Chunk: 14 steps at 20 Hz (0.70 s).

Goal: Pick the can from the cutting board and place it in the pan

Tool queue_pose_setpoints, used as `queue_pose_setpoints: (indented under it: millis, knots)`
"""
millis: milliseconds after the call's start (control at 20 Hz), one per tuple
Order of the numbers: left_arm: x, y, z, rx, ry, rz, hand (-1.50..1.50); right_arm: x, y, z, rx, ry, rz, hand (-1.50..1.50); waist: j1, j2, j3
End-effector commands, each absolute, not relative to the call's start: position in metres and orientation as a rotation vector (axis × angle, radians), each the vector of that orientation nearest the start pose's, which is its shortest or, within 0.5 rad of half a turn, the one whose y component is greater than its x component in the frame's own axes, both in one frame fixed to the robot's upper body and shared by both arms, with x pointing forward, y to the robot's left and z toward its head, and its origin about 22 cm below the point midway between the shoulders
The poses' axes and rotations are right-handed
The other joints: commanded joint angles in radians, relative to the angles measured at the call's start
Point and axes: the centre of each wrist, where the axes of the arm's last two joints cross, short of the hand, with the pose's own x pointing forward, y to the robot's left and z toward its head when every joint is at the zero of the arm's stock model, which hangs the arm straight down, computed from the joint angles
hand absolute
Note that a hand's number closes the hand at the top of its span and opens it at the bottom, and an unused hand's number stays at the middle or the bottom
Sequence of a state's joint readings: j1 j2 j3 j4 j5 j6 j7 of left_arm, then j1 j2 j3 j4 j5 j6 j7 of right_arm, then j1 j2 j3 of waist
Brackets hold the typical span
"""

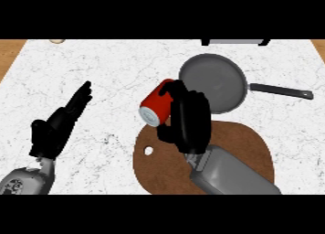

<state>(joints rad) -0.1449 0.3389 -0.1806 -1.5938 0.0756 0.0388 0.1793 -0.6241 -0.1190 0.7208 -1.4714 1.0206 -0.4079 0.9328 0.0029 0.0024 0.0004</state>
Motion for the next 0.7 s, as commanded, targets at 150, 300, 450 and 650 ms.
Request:
queue_pose_setpoints:
  millis: [150, 300, 450, 650]
  knots:
    - [0.264, 0.25, 0.034, 0.08, -1.499, -0.356, 0.0, 0.335, -0.084, 0.057, -1.136, -1.629, 0.561, 1.5, 0.012, 0.003, 0.0]
    - [0.27, 0.227, 0.065, 0.067, -1.518, -0.348, 0.0, 0.351, -0.103, 0.05, -1.138, -1.628, 0.553, 1.5, 0.01, 0.001, 0.0]
    - [0.264, 0.242, 0.063, 0.085, -1.515, -0.359, 0.0, 0.377, -0.125, 0.047, -1.142, -1.637, 0.541, 1.5, 0.016, 0.002, 0.0]
    - [0.287, 0.253, 0.058, 0.098, -1.506, -0.353, 0.0, 0.397, -0.13, 0.045, -1.123, -1.626, 0.557, 1.5, 0.011, 0.004, 0.0]
